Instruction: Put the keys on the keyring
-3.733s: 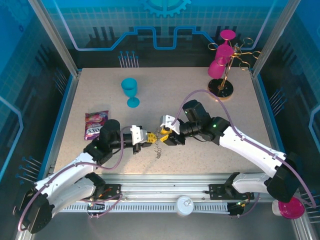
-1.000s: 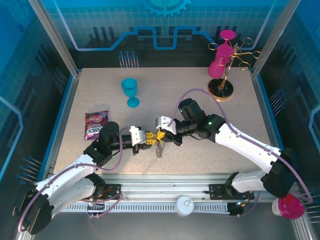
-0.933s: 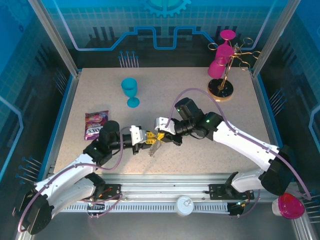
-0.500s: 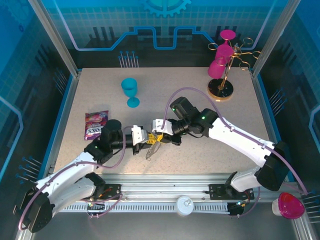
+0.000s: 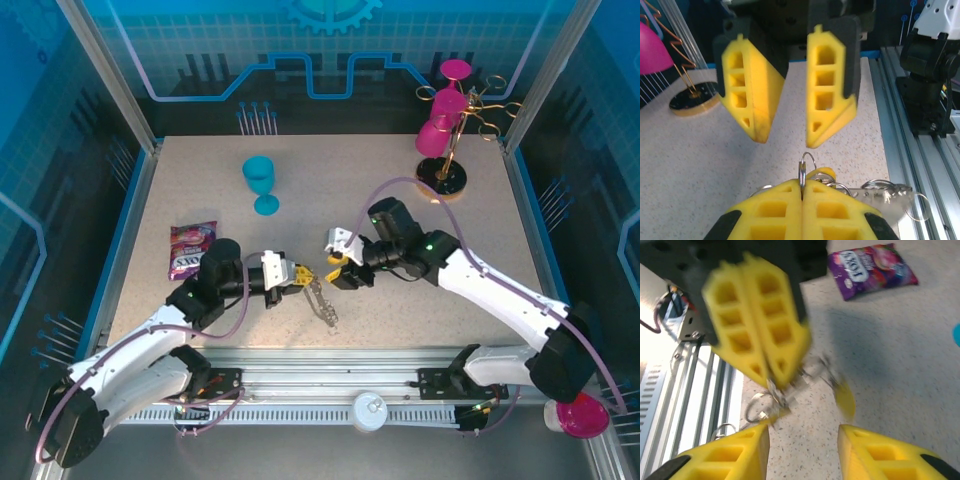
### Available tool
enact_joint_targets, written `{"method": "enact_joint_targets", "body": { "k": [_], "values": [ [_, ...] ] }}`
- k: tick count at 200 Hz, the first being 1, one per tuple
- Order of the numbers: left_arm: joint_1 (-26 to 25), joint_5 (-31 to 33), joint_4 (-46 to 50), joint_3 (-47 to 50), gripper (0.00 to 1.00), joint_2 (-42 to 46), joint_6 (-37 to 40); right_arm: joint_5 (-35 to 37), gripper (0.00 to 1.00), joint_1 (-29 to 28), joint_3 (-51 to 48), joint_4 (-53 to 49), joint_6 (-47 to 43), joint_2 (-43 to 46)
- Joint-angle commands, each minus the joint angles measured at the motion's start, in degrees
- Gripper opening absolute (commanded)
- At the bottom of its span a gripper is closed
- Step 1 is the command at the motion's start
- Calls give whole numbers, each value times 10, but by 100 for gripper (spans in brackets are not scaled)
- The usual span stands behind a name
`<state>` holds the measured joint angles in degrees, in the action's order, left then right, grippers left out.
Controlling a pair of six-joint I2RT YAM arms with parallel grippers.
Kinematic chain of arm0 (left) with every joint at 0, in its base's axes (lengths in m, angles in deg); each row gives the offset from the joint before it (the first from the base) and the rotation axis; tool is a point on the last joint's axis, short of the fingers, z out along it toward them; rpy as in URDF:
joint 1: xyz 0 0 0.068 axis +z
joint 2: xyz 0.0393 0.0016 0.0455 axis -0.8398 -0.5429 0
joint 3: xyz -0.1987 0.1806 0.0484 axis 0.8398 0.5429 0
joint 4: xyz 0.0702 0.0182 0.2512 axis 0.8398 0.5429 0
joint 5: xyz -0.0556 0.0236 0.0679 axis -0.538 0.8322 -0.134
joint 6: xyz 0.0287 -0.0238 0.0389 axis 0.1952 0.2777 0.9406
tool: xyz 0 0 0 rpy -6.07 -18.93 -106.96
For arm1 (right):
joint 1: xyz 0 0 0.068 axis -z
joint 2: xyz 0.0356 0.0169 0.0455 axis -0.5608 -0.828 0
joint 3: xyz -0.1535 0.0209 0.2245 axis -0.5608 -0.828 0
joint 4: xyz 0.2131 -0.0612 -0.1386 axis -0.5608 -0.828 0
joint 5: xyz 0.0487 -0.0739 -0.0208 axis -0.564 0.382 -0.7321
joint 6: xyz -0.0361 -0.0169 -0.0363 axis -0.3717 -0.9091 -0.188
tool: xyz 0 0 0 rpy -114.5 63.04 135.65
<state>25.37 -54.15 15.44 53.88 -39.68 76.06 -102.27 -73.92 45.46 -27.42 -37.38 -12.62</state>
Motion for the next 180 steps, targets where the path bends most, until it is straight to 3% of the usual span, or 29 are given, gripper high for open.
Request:
{"method": "enact_joint_targets", "body": {
  "k": [1,87,163,180],
  "values": [
    [-3,-8,-47,12,0,9,-12,-38,38,-5,-30,86,78,20],
    [-3,-10,-46,12,0,9,-11,-72,32,-19,-39,118,98,17],
    [-3,-13,-53,14,0,16,-12,-65,1,-16,-38,96,86,11],
    [-3,-18,-58,17,0,20,-14,-55,0,-12,-37,91,87,5]
  ]
}}
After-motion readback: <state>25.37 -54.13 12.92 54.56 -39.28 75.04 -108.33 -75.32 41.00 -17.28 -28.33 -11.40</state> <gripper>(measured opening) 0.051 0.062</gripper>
